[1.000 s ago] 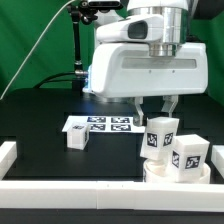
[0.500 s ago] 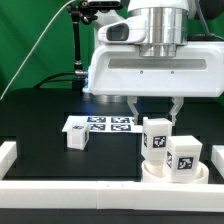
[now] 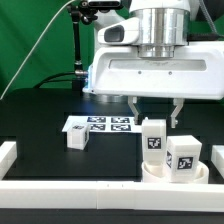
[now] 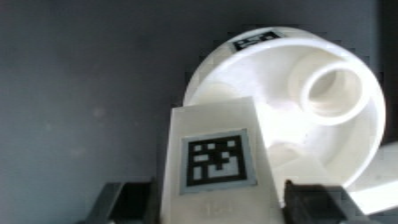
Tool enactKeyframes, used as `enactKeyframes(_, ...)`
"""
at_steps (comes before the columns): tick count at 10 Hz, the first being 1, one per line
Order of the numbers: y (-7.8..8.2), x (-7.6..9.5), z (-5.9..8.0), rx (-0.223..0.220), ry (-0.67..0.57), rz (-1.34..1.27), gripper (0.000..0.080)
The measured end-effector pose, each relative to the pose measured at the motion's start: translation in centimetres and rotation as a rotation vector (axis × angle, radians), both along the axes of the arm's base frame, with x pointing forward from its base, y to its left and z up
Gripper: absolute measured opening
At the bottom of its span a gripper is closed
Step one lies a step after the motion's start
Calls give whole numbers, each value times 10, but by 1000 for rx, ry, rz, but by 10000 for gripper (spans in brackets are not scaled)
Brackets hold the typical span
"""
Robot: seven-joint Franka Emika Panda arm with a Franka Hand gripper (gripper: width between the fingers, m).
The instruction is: Assemble stool
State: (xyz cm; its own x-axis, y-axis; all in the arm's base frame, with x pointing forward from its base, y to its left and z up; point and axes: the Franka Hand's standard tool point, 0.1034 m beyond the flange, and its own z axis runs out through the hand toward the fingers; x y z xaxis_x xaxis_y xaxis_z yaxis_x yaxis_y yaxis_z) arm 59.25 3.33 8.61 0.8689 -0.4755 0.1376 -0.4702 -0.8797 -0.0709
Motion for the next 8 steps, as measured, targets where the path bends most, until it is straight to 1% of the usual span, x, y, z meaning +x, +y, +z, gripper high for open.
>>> enactKeyframes(1, 0, 0, 0, 6, 0, -27, 341)
enactKeyframes(3, 2, 0, 0, 40, -1, -187, 341)
enactKeyframes(4, 5, -1, 0, 71, 1, -326, 341)
enactKeyframes(5, 9, -1, -1, 94, 2, -413, 341)
enactKeyframes(6, 11, -1, -1, 110, 3, -470, 341)
enactKeyframes(7, 11, -1, -1, 144, 6, -583, 341)
enactKeyframes(8, 11, -1, -1, 165, 12, -668, 341)
